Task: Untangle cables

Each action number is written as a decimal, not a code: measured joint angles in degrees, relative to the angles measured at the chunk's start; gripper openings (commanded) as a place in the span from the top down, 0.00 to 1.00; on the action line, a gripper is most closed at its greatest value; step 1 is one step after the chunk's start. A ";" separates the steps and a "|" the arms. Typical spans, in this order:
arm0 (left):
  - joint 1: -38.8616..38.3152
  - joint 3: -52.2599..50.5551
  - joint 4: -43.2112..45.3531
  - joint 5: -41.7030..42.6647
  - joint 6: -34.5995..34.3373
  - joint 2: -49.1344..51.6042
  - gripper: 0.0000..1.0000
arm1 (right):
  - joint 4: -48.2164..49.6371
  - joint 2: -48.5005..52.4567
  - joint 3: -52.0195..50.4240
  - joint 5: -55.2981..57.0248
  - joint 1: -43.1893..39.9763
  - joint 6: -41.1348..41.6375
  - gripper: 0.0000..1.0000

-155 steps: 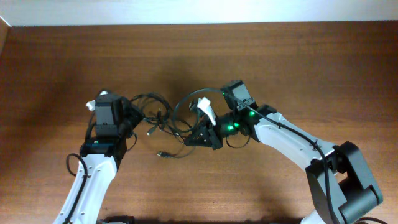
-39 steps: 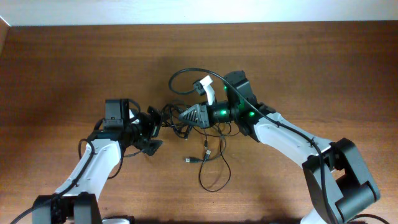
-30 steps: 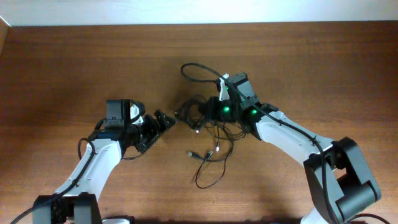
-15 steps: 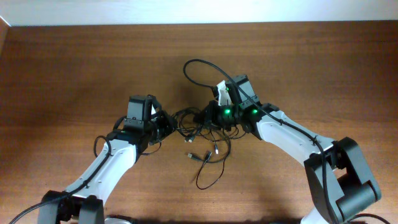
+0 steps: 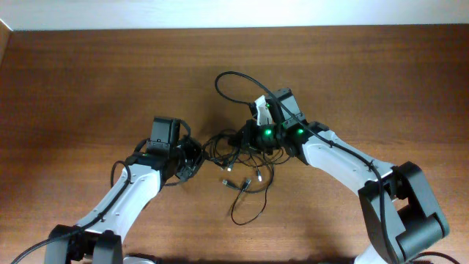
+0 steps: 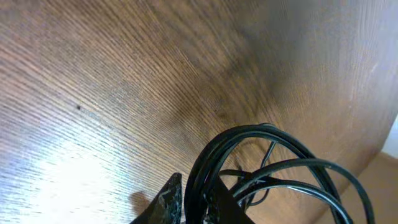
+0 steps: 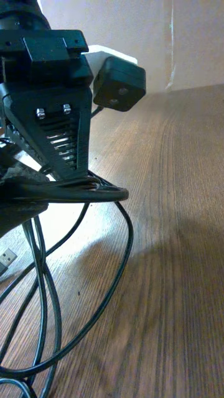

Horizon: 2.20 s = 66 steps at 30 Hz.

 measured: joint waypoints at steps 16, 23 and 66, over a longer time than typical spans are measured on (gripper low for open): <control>17.09 -1.14 28.09 33.92 -0.98 0.96 1.00 | -24.92 -0.66 -0.79 41.05 -4.33 -14.84 0.96; 21.68 -0.15 9.14 19.04 10.36 0.76 1.00 | -23.39 -0.55 -0.90 26.43 -12.17 -22.40 0.96; 2.97 22.91 -23.08 -37.73 53.94 -7.39 0.01 | -30.14 -0.24 -1.20 13.84 -15.04 -28.13 0.01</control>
